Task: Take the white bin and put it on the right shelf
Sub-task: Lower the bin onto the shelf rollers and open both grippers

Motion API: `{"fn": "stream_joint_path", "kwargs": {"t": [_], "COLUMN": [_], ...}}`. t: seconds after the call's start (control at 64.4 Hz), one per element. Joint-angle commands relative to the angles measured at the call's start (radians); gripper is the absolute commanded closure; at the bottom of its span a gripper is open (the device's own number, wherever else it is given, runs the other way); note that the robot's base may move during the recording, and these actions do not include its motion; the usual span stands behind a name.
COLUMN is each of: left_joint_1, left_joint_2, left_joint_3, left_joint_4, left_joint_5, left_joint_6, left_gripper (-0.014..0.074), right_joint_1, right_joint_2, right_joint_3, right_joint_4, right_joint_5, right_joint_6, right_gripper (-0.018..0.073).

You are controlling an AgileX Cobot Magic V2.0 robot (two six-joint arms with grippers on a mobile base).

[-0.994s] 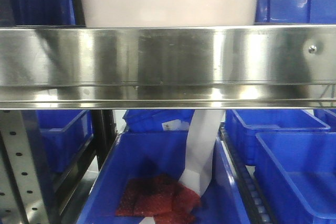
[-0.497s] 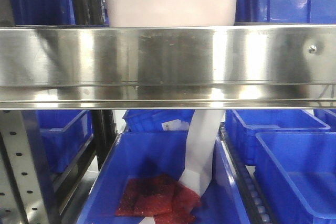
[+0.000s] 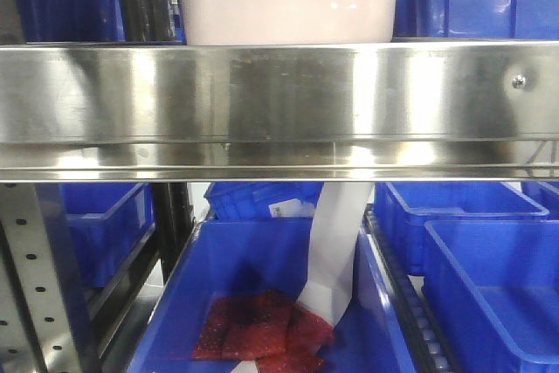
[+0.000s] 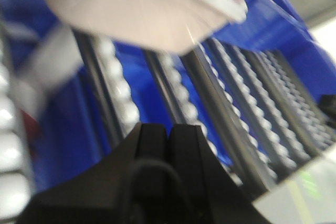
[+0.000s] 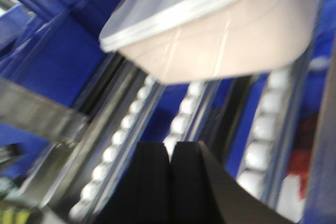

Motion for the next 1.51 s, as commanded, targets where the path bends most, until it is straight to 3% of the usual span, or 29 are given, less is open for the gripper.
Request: {"fn": "stream_joint_path", "kwargs": {"t": [0.0, 0.155, 0.295, 0.513, 0.528, 0.559, 0.59, 0.621, 0.746, 0.87, 1.056, 1.491], "left_joint_1": [-0.001, -0.001, -0.001, -0.001, -0.001, 0.005, 0.002, 0.0, 0.0, 0.0, 0.0, 0.0], "left_joint_2": [-0.149, -0.329, -0.456, -0.667, -0.685, -0.715, -0.745, -0.767, -0.862, -0.895, -0.896, -0.896], "left_joint_3": [-0.033, -0.017, 0.093, 0.399, 0.425, 0.48, 0.524, 0.554, 0.655, 0.673, 0.673, 0.673], "left_joint_4": [-0.003, 0.162, 0.171, 0.165, 0.156, -0.101, -0.228, -0.272, -0.277, -0.199, -0.197, -0.197], "left_joint_5": [-0.113, -0.344, -0.509, -0.664, -0.672, -0.692, -0.718, -0.731, -0.728, -0.669, -0.604, -0.607], "left_joint_6": [-0.006, -0.006, -0.006, -0.006, -0.006, 0.125, 0.217, 0.262, 0.265, 0.271, 0.271, 0.273], "left_gripper": [0.0713, 0.0713, 0.0713, 0.0713, 0.0713, 0.0714, 0.0713, 0.0713, 0.0713, 0.0713, 0.0713, 0.0714], "right_joint_1": [0.0, 0.015, 0.078, 0.2, 0.203, 0.209, 0.21, 0.21, 0.21, 0.21, 0.21, 0.21], "right_joint_2": [-0.081, -0.18, -0.28, -0.553, -0.57, -0.612, -0.649, -0.681, -0.83, -0.915, -0.949, -0.949], "right_joint_3": [-0.043, -0.04, 0.034, 0.361, 0.383, 0.435, 0.486, 0.526, 0.676, 0.744, 0.756, 0.756], "right_joint_4": [0.019, -0.144, -0.326, -0.368, -0.368, -0.368, -0.368, -0.368, -0.368, -0.363, -0.357, -0.357], "right_joint_5": [-0.109, -0.279, -0.332, -0.677, -0.708, -0.752, -0.788, -0.811, -0.879, -0.89, -0.79, -0.836], "right_joint_6": [-0.009, -0.013, -0.016, -0.054, -0.057, -0.066, -0.08, -0.095, -0.143, -0.149, -0.149, -0.149], "right_gripper": [0.0529, 0.0529, 0.0529, 0.0529, 0.0529, 0.0529, 0.0529, 0.0529, 0.0529, 0.0529, 0.0529, 0.0529]}}
